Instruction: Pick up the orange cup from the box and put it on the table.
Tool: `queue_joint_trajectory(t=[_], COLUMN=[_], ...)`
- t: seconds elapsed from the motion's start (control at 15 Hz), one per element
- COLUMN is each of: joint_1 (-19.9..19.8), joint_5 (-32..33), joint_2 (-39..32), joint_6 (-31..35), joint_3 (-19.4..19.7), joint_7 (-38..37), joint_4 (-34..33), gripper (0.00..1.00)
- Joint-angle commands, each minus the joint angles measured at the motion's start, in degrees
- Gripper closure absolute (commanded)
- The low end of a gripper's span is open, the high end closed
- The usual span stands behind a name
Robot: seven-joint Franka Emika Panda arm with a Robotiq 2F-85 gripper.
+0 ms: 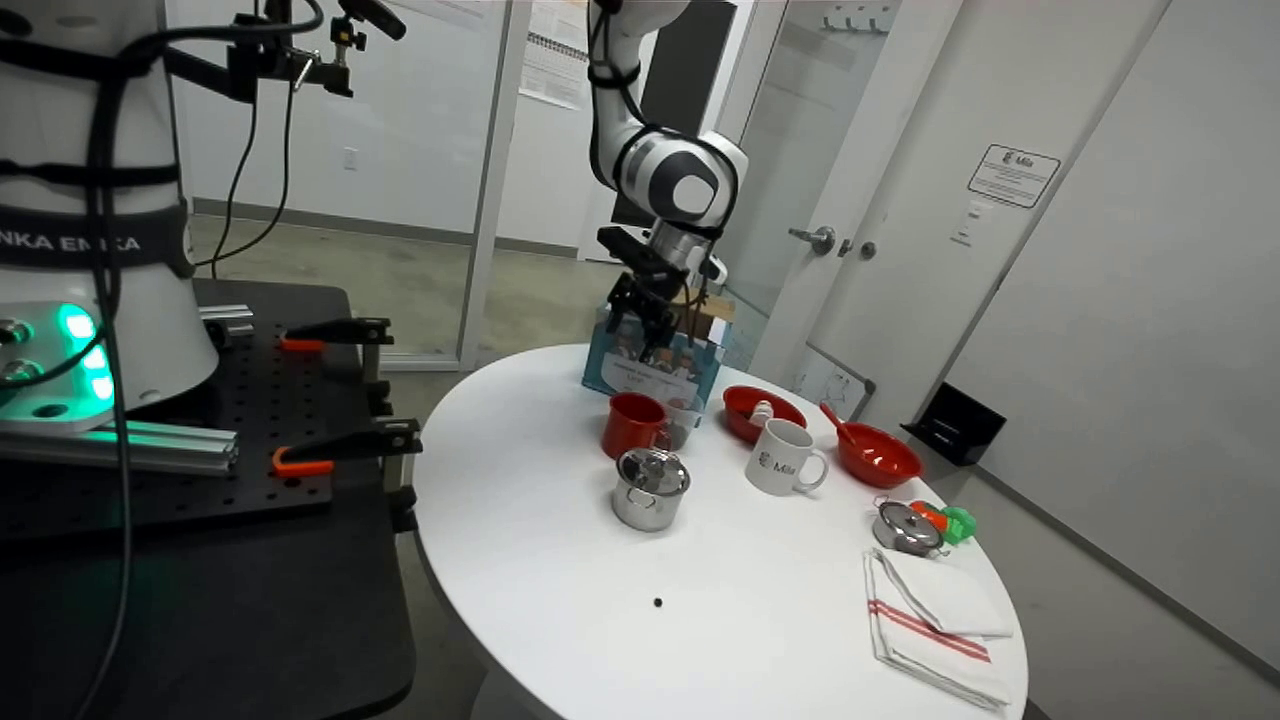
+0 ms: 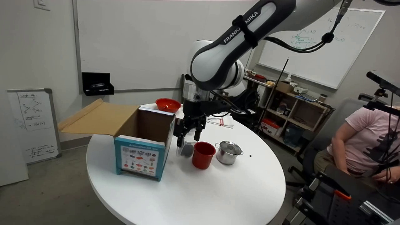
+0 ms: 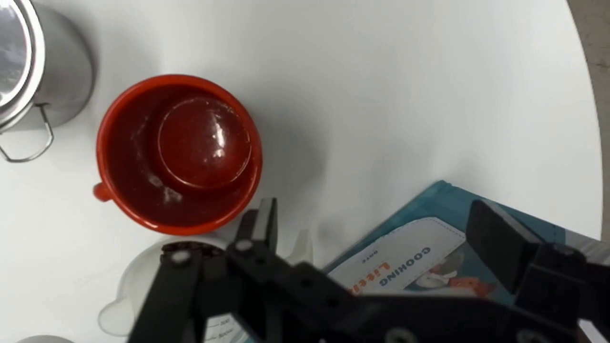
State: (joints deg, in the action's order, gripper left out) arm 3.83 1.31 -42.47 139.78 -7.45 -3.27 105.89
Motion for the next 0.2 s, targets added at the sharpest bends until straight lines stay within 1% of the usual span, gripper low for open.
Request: queue_joint_trajectory(t=[0.0,0.13], joint_1=[0.98,0.98], joint_5=[-1.07,-1.07], joint_2=[0.02,0.02], joint_6=[-0.08,-0.07], joint_3=[0.97,0.96], joint_7=[0.67,0.67], joint_4=[-0.13,-0.13], gripper=[0.0,0.0])
